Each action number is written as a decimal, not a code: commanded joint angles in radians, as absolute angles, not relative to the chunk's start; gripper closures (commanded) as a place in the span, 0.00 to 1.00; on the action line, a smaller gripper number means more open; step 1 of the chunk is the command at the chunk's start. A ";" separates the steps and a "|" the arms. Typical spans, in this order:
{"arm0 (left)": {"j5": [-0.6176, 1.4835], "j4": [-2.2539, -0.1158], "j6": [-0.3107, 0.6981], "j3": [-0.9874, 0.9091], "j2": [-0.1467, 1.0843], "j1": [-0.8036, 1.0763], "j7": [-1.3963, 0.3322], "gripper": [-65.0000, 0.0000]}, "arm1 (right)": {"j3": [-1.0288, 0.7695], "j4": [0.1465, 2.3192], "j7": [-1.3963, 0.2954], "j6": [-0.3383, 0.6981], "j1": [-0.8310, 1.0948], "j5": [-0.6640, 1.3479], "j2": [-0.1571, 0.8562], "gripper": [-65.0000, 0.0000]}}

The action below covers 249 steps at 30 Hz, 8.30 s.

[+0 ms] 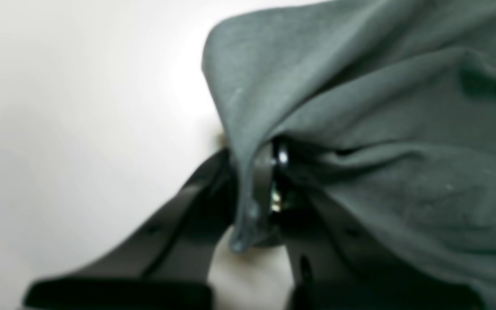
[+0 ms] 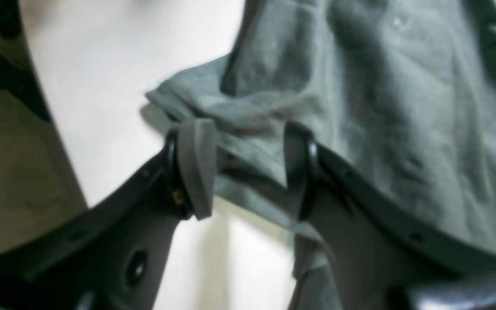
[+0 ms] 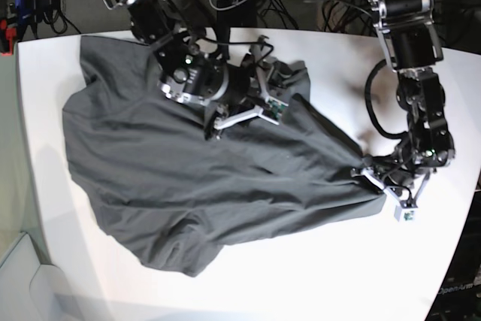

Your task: Layout the t-shirt on the table in an organized manner, then fold the t-shirt properly

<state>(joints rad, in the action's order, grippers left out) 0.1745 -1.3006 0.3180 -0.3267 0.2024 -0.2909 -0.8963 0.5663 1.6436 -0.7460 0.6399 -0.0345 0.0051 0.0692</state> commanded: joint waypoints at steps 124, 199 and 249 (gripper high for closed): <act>0.062 -0.920 0.309 -0.025 0.185 -0.512 -0.765 0.16 | 0.645 1.334 -0.513 0.636 0.093 0.015 0.041 1.00; -0.220 -0.733 0.308 -0.153 0.355 -0.607 -0.501 0.15 | 0.642 1.331 -0.513 0.636 0.062 0.015 0.071 1.00; -0.242 -0.776 0.321 -0.148 0.269 -0.590 -0.559 0.16 | 0.641 1.334 -0.515 0.636 0.056 0.016 0.099 1.00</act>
